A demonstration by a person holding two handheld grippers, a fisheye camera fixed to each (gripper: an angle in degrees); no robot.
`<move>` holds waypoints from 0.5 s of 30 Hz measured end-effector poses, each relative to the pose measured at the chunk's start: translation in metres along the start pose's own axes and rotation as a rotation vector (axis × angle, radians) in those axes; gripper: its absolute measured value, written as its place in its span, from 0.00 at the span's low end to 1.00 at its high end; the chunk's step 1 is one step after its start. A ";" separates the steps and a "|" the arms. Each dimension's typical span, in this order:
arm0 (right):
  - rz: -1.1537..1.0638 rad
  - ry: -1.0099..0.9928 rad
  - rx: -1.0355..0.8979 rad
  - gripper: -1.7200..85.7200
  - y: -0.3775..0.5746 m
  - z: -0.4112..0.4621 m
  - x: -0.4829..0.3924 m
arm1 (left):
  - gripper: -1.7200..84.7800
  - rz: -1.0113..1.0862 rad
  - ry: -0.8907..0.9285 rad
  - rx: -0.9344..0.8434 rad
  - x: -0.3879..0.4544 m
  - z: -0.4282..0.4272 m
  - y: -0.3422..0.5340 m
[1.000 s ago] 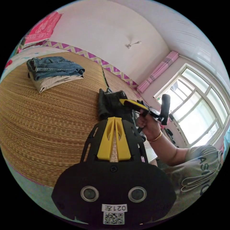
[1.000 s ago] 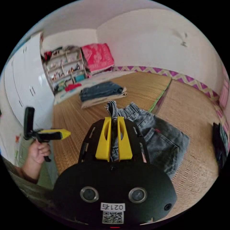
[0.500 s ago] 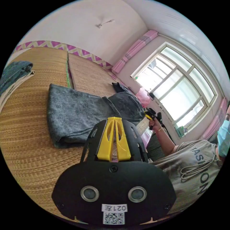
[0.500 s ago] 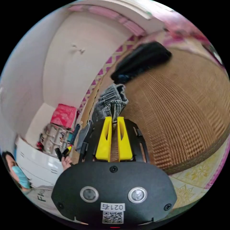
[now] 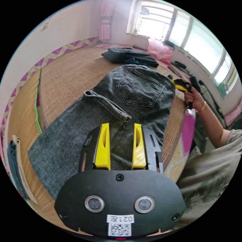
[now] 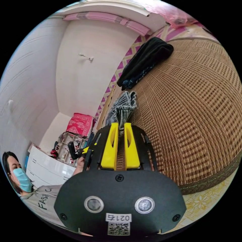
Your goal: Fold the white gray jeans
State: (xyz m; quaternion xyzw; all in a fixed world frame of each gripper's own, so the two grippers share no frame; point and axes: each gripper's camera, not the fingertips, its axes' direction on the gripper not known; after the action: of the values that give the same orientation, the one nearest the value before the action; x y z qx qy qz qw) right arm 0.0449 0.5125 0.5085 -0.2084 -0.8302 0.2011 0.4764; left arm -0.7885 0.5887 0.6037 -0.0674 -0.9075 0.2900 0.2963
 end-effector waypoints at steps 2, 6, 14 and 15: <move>-0.037 0.059 0.003 0.06 0.009 0.002 -0.006 | 0.17 0.019 -0.063 -0.009 0.005 -0.004 0.014; -0.066 0.096 0.009 0.06 0.021 0.002 -0.010 | 0.11 0.078 -0.061 0.004 -0.006 -0.022 0.060; -0.036 0.063 0.007 0.06 0.043 -0.001 -0.001 | 0.02 -0.202 0.090 0.289 -0.182 -0.178 0.227; -0.033 0.061 0.007 0.06 0.044 -0.002 0.000 | 0.01 -0.279 0.106 0.375 -0.230 -0.230 0.277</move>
State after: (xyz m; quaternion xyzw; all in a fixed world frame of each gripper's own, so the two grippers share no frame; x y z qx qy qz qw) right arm 0.0534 0.5492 0.4855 -0.1988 -0.8180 0.1897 0.5053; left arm -0.4820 0.8610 0.4831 0.0996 -0.8215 0.4056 0.3882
